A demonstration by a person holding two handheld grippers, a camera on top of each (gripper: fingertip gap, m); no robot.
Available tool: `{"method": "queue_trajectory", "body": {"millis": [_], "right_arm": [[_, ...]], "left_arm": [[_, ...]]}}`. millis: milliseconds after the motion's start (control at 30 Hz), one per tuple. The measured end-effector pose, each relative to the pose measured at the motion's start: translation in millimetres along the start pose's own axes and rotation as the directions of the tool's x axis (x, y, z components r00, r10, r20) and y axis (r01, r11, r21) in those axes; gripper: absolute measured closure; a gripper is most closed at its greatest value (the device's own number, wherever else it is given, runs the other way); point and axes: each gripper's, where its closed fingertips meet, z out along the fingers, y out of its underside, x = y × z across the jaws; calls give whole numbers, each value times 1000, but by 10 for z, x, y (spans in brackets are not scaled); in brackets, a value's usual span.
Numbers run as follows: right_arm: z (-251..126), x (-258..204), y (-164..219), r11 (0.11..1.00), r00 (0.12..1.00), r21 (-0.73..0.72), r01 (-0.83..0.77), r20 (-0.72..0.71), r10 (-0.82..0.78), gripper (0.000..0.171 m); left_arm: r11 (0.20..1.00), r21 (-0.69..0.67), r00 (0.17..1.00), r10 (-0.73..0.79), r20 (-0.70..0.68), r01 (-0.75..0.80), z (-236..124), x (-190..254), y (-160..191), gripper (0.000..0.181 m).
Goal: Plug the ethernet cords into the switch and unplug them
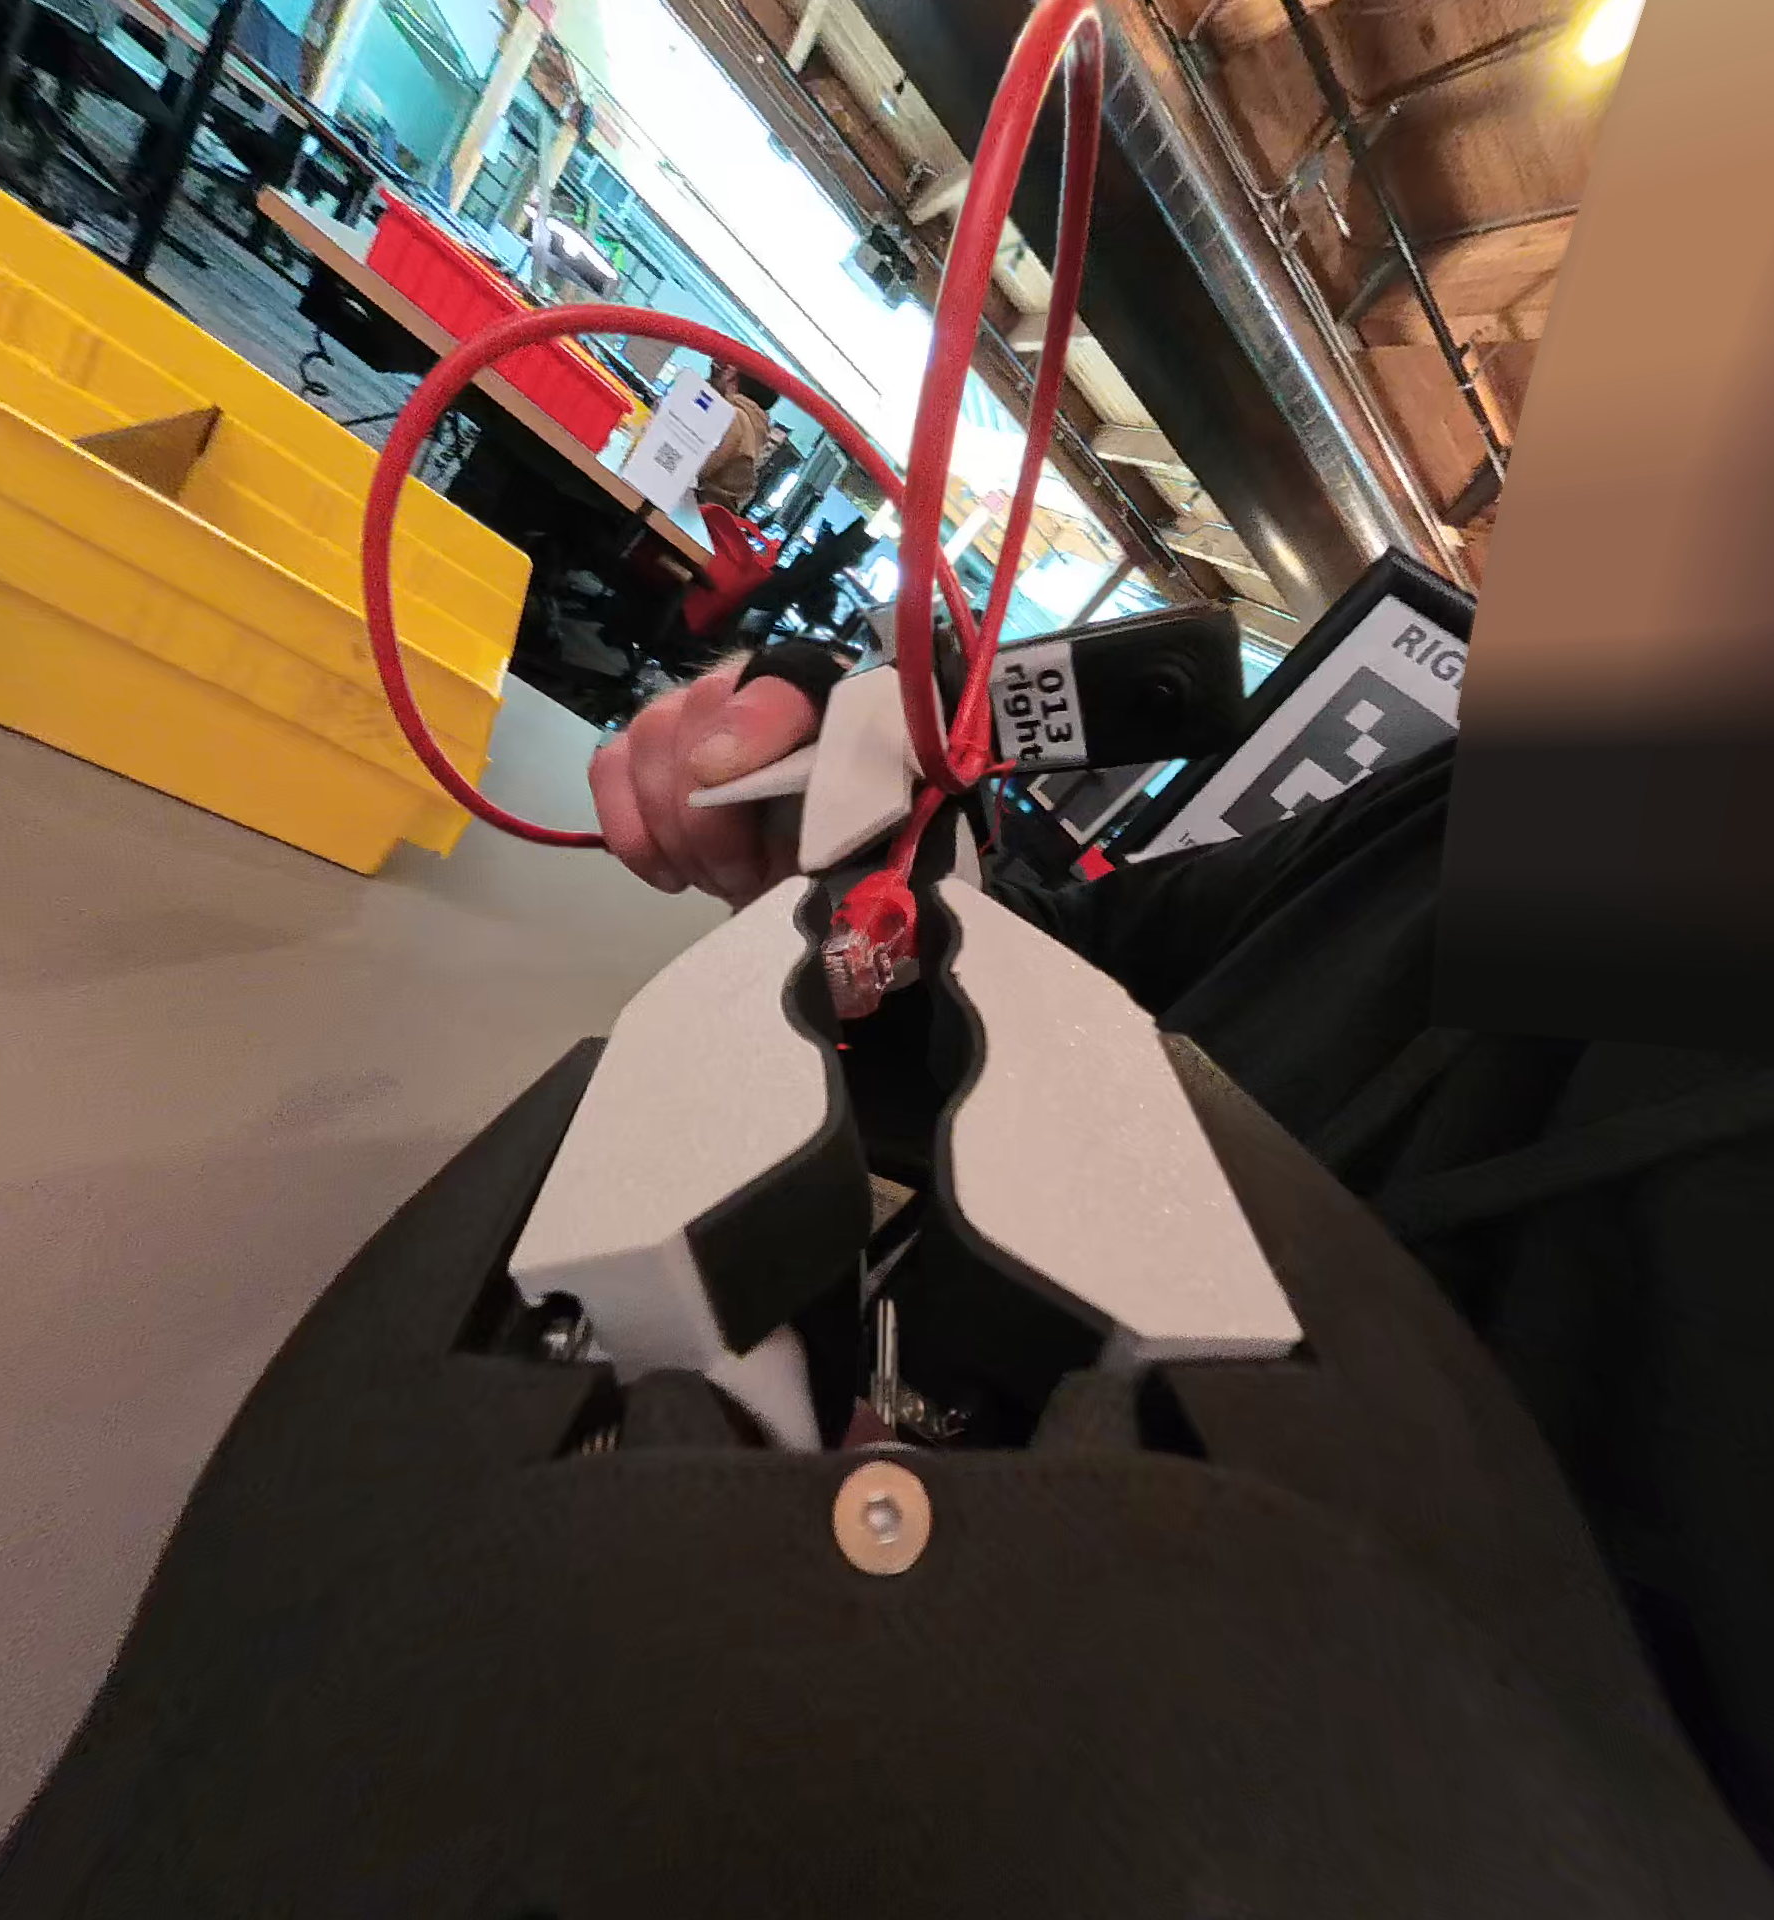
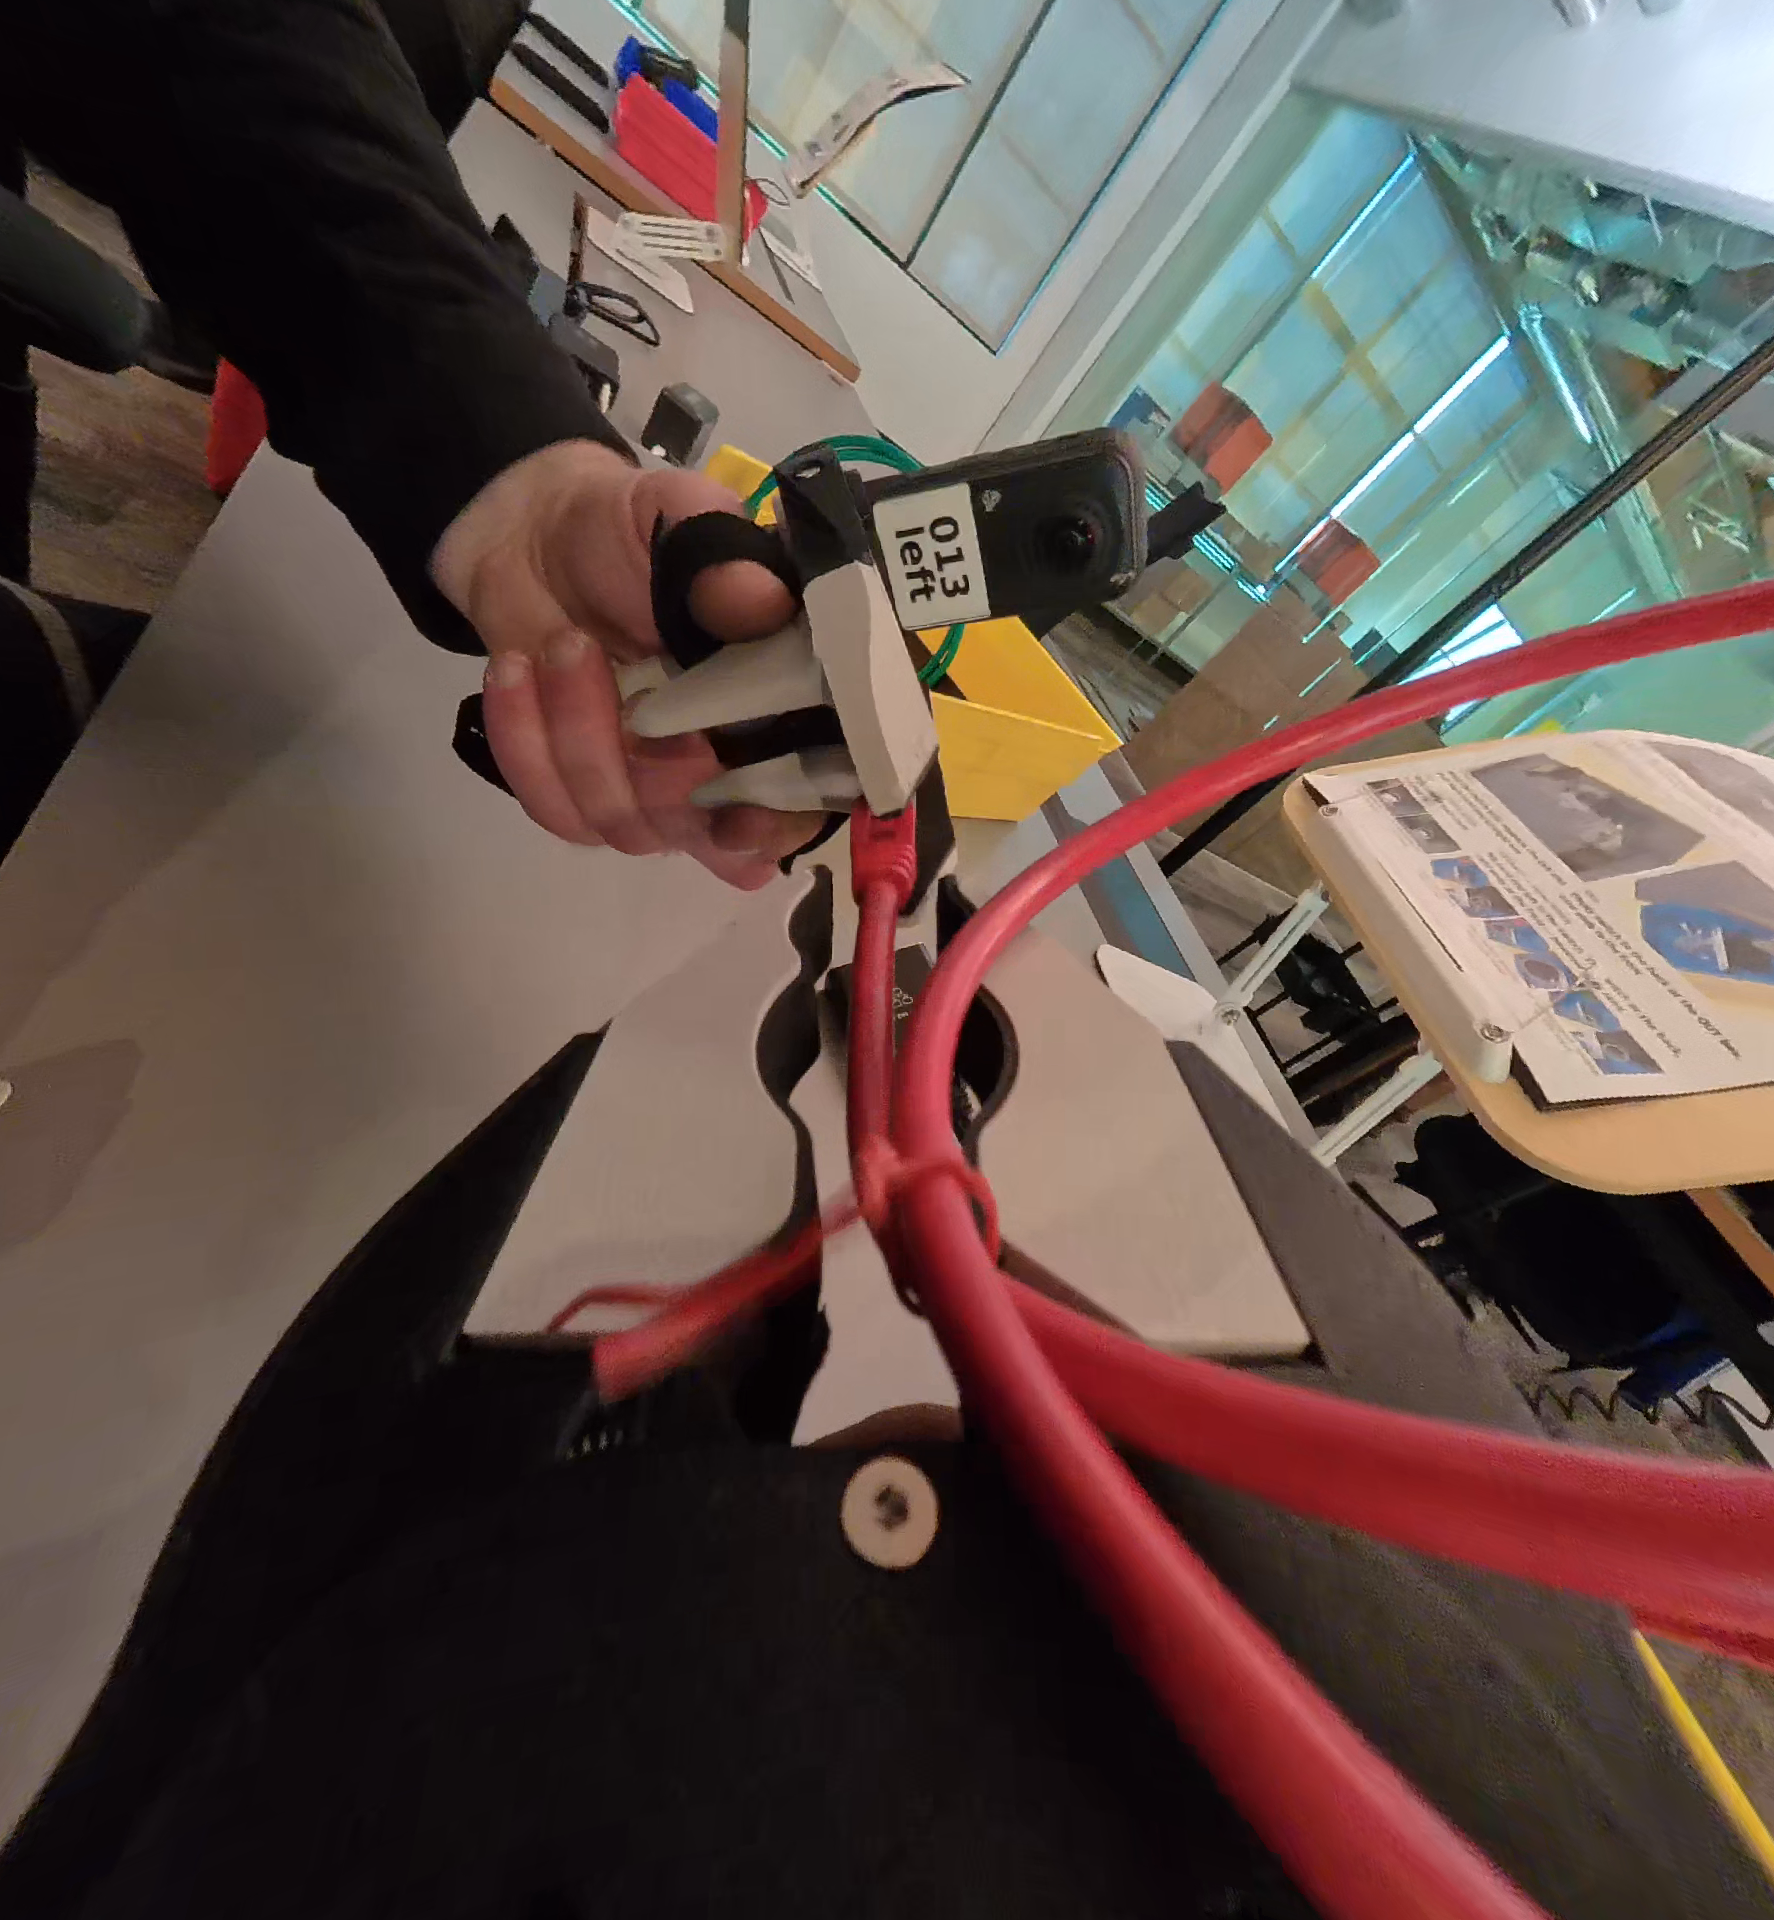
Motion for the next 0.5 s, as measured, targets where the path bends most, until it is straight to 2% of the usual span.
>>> {"method": "queue_trajectory", "body": {"millis": [167, 333, 433, 500], "right_arm": [[-7, -53, -14, 1000, 1000, -11, 22, -17, -23, 152], [-1, -53, -16, 999, 999, -30, 29, -28, -30, 162], [2, -58, 14, 998, 999, -45, 32, -21, -33, 161], [-4, -54, 39, 999, 999, -45, 28, -26, -29, 154]], "left_arm": [[1000, -5, 999, 18, 33, -18, 2, -34, 17, 170], [1000, -24, 999, 8, 42, -7, 17, -67, 73, 170], [1000, -15, 999, -5, 34, 6, 12, -68, 75, 170], [1000, -2, 1000, -11, 27, 11, 6, -57, 44, 170]]}}
